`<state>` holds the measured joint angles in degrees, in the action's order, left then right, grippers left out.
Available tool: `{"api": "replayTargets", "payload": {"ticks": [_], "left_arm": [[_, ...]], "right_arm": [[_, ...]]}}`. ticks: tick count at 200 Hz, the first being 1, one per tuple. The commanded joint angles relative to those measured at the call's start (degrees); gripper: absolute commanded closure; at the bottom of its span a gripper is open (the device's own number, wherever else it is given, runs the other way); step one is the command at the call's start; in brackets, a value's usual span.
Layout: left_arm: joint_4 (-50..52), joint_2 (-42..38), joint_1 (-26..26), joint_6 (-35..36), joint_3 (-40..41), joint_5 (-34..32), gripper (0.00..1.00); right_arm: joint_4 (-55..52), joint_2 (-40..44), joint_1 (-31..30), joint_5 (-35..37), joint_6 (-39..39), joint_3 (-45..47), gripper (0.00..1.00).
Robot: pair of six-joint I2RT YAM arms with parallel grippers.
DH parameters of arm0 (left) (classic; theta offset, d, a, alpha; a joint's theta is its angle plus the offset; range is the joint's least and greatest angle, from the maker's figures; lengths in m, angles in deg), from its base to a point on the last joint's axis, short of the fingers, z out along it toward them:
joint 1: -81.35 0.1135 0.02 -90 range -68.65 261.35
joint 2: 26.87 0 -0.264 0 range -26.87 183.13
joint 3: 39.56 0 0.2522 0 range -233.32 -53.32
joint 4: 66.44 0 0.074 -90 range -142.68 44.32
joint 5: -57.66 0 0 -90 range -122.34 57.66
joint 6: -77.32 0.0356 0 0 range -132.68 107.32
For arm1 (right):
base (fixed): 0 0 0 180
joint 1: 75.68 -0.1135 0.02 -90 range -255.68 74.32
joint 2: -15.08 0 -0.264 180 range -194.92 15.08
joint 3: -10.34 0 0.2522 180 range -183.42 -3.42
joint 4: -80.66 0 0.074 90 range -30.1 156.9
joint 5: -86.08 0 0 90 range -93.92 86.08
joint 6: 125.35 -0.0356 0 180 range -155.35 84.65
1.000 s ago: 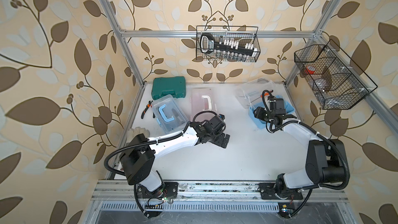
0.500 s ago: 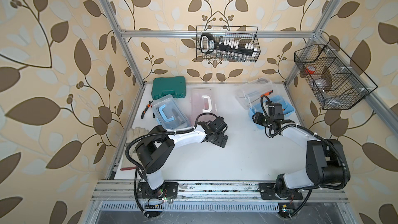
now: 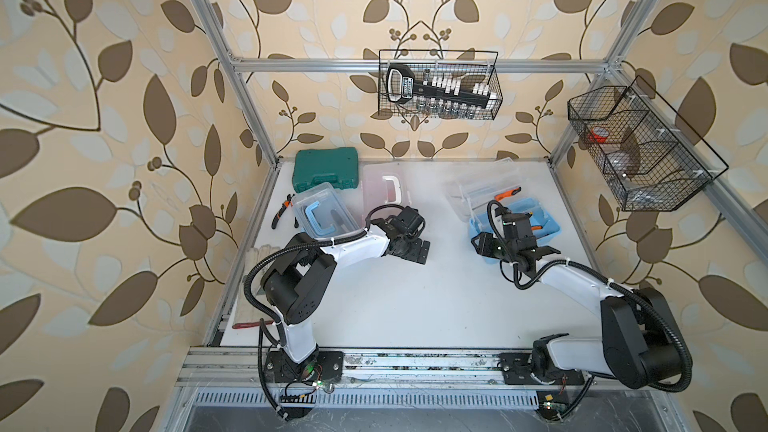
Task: Close toolboxes
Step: Move the toolbox to the center of the board.
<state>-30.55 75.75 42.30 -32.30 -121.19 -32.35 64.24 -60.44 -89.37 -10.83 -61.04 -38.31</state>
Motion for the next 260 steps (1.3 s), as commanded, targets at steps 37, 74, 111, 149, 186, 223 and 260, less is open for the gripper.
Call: {"api": "replayTargets", "payload": {"ticks": [37, 74, 111, 149, 186, 223, 260], "left_arm": [[3.0, 2.5, 4.2, 2.0, -6.6, 1.2, 0.01], [2.1, 0.3, 4.0, 0.9, -8.3, 6.5, 0.01], [2.3, -2.6, 2.5, 0.6, -10.6, 10.5, 0.01], [2.9, -3.3, 2.1, 1.2, -14.1, 13.9, 0.01], [4.1, 0.5, 2.1, 2.5, -20.6, 15.4, 0.01], [5.3, 6.5, 2.2, 3.9, -30.7, 14.9, 0.01], [9.2, 16.6, 2.7, 5.5, -45.2, 13.5, 0.01]], "right_arm": [[-10.2, 8.4, -4.8, -1.3, -5.5, 8.6, 0.53], [-11.8, 14.8, -4.8, 0.5, -9.0, 10.6, 0.5], [-13.3, 17.1, -4.5, 3.3, -10.8, 8.2, 0.46], [-13.9, 16.1, -1.7, 3.8, -11.0, 5.8, 0.45], [-14.3, 18.9, 2.2, 5.2, -10.9, 5.2, 0.45], [-16.2, 21.3, 7.0, 6.0, -9.4, 3.9, 0.45], [-18.8, 19.6, 15.5, 3.0, -5.6, 0.8, 0.45]]}}
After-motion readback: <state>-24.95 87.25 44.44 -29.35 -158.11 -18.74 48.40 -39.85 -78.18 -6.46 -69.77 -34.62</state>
